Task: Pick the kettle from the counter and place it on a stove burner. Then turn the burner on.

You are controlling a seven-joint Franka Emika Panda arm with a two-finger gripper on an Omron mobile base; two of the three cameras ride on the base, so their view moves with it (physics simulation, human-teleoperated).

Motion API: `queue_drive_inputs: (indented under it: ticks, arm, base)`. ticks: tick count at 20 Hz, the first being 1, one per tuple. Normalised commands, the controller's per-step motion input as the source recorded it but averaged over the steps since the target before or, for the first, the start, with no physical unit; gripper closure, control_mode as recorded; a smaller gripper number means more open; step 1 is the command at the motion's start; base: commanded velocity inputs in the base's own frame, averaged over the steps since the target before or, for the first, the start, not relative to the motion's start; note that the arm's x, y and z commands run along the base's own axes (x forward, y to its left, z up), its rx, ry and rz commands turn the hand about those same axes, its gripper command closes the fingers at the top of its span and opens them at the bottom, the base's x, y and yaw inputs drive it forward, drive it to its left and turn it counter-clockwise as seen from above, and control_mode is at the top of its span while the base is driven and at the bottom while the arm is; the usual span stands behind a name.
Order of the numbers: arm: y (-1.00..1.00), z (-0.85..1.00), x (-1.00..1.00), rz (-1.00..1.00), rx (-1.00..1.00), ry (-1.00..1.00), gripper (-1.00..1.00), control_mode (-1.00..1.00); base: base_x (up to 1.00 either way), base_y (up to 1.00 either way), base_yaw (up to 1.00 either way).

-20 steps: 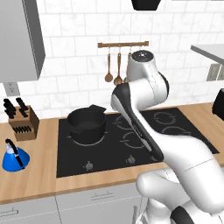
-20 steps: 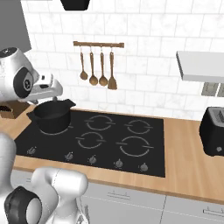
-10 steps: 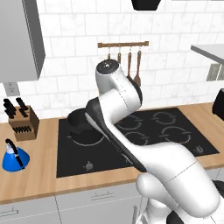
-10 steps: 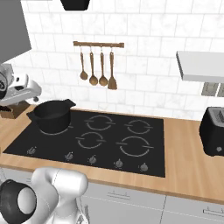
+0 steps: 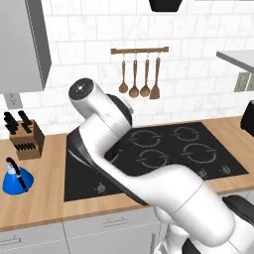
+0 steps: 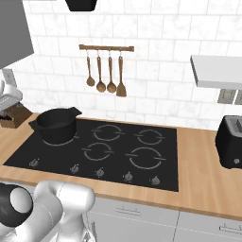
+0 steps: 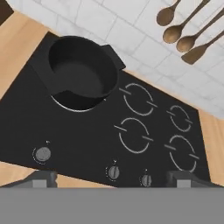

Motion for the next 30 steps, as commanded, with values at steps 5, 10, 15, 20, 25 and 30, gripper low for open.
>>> queue_drive_inputs:
  ticks: [5, 10, 15, 20, 25, 30]
  arm:
    - [0.24, -0.01, -0.51, 0.03, 0.29, -0.28, -1.00, -1.00]
    - [0.37, -0.06, -0.38, 0.10, 0.41, -0.17, -1.00, -1.00]
    - [0.25, -0.03, -0.04, 0.21, 0.47, -0.02, -1.00, -1.00]
    - [0.26, 0.00, 0.11, 0.28, 0.40, 0.12, -1.00, -1.00]
    - [0.36, 0.00, 0.04, 0.25, 0.26, 0.29, -1.00, -1.00]
    - [0.50, -0.04, 0.00, 0.21, 0.08, 0.36, -1.00, -1.00]
  base:
    - [0.00, 0.00, 0.00]
    - [0.00, 0.00, 0.00]
    - [0.00, 0.00, 0.00]
    - [0.00, 0.00, 0.00]
    - [0.00, 0.00, 0.00]
    - [0.00, 0.00, 0.00]
